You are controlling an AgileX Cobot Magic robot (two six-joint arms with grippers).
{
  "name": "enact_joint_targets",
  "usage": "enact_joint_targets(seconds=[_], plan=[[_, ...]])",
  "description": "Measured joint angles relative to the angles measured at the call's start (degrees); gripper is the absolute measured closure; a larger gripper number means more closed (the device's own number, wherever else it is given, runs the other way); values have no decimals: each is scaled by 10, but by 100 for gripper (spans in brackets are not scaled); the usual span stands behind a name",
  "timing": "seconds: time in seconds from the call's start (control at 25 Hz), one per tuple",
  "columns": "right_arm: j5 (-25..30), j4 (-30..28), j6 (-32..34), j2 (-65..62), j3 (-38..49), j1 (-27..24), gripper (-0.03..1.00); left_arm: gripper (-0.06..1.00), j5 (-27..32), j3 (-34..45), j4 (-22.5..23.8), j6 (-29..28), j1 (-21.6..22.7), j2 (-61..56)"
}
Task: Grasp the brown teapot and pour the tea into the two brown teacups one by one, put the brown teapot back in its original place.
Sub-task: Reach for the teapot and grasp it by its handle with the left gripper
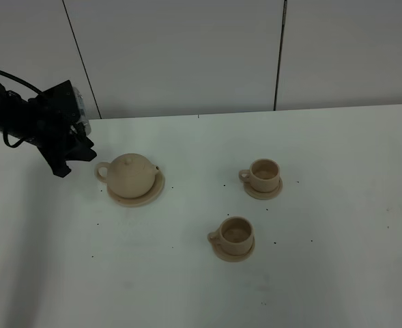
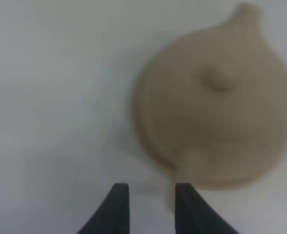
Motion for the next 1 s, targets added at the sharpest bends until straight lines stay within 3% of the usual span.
enact_joint_targets(seconds=[0.24,0.48,0.68,1.0], plan=[[0,0,0,0,0,0,64,65,-77,0,0,-54,0,0],[0,0,0,0,0,0,64,67,-68,0,5,-73,0,0],[0,0,0,0,0,0,64,73,-61,0,67,-98,-4,0],[0,0,0,0,0,0,64,74,-63,0,71,-119,-12,9]])
